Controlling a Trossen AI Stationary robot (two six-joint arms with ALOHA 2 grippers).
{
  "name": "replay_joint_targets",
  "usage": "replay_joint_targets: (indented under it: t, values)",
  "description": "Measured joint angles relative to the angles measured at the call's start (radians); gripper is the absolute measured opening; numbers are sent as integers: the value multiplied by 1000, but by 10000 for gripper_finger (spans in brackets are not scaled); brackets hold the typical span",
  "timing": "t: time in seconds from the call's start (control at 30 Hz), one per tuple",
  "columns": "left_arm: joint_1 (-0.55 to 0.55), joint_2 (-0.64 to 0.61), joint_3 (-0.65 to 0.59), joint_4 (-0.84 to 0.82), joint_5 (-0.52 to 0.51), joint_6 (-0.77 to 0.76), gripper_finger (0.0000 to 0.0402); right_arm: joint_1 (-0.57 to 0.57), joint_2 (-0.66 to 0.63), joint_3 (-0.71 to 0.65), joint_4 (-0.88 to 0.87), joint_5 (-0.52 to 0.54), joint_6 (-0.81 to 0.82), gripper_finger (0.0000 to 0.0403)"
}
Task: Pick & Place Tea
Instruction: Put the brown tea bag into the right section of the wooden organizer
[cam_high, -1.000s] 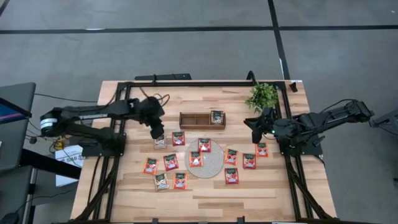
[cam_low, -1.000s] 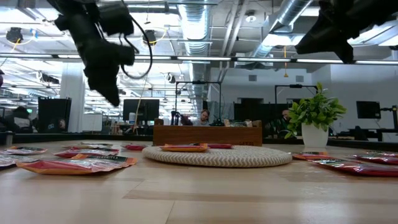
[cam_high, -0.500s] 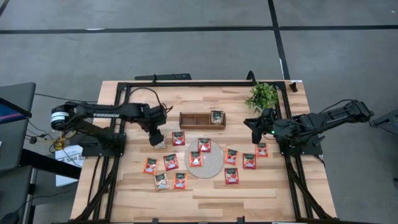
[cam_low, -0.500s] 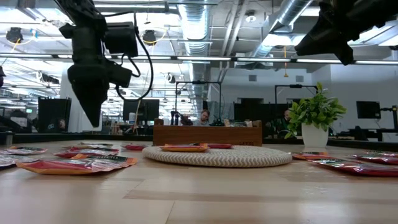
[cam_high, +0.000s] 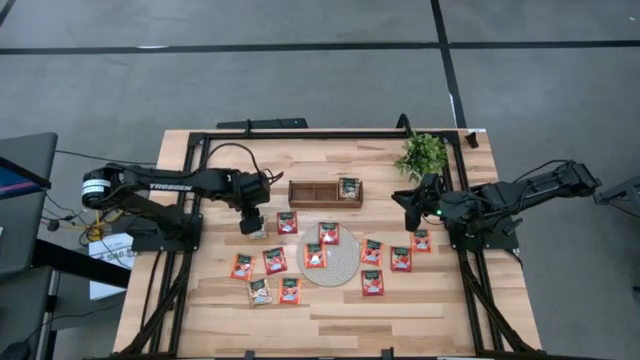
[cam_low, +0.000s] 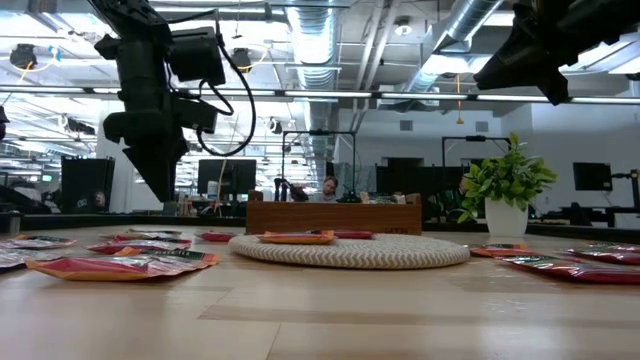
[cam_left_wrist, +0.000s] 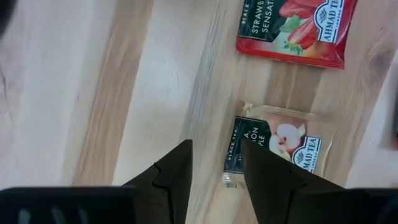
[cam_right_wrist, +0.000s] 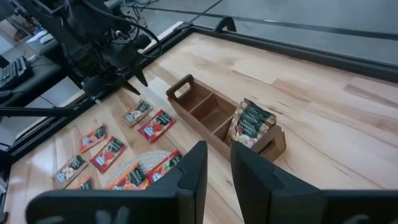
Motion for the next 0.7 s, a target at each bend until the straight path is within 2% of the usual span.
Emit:
replay_joint_targets:
  t: [0.23, 0.53, 0.7]
  values:
    - [0, 36, 0, 2, 9, 2, 128, 0, 0, 0, 0, 0, -3, 64]
    - [-1, 197, 0, 58, 26, 3, 128, 0, 0, 0, 0, -26, -8, 64]
    - [-2, 237, 5, 62, 37, 1, 128, 0, 0, 0, 0, -26, -8, 64]
